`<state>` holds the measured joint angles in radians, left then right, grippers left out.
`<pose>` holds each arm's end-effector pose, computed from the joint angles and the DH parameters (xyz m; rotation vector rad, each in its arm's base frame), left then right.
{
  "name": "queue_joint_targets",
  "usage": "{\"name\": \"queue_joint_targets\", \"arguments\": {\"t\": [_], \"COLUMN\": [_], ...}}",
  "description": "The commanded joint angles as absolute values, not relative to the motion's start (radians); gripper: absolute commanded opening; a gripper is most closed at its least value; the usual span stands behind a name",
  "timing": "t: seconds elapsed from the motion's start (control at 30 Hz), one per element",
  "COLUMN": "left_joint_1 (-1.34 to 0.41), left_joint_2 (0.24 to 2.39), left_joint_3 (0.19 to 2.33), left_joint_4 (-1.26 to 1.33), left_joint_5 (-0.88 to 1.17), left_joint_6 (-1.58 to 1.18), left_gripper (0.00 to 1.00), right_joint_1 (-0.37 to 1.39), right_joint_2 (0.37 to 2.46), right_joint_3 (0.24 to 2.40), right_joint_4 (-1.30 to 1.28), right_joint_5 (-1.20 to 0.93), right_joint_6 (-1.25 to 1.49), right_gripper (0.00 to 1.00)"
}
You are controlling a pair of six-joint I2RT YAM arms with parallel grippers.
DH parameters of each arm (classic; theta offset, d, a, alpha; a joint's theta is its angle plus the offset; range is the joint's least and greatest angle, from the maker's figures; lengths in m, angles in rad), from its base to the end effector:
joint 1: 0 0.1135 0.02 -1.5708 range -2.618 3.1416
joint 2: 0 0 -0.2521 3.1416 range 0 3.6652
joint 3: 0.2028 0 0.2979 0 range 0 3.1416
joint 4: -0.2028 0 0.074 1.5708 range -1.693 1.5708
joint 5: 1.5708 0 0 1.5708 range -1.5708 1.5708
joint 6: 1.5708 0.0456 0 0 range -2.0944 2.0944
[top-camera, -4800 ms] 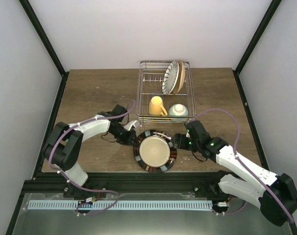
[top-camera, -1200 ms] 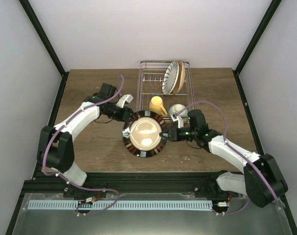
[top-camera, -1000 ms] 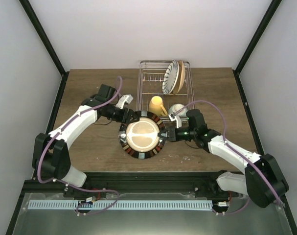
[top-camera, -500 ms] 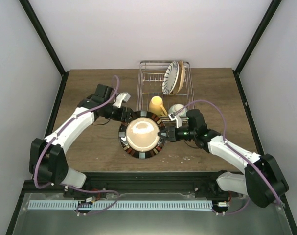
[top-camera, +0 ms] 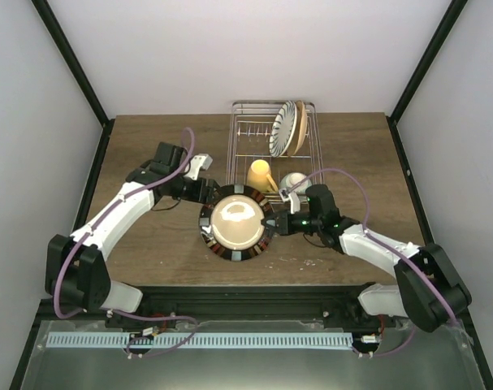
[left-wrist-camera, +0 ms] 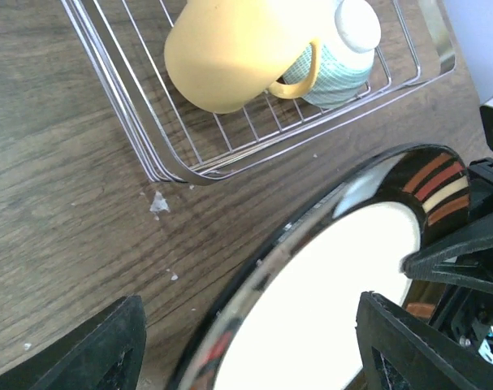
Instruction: Load the mixed dishes into the dish rack
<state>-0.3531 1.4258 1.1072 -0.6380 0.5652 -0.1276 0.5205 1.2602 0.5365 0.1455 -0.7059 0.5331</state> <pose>0.3146 -0.1420 0.2366 0.5169 2.4912 -0.9058 0.2389 0.1711 0.1459 -0.4377 2.2689 1.3385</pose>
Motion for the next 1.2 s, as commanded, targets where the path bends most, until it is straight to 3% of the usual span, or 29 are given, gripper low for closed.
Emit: {"name": "queue_joint_targets", "arguments": {"t": [0.0,0.43,0.7,1.17], "left_joint_1": [-0.345,-0.322,-0.31,-0.309], "left_joint_2": [1.387,1.297,1.223,1.2], "left_joint_3": [1.095,1.13,1.141,1.086], "left_joint_4": [-0.626,-0.601,-0.594,-0.574], "left_joint_5": [0.517,0.341,0.247,0.249], "left_joint_6": [-0.126,-0.157,-0.174,-0.186], "left_gripper": [0.73,0.75,0.77,0.78], "right_joint_1": [0.528,0.528,0.528,0.534], "right_joint_2": [1.267,1.237,1.25,1.378], "right_joint_3": [0.549,0.634,0.931,1.256], "right_joint_4": [0.339,0.176,-0.09,-0.084], "right_joint_5": [-0.738,-0.681,-0.479,-0.078], "right_joint_6": [0.557,0.492,0.346,0.328], "right_gripper": [0.01,0.01,0.01,0.01]}}
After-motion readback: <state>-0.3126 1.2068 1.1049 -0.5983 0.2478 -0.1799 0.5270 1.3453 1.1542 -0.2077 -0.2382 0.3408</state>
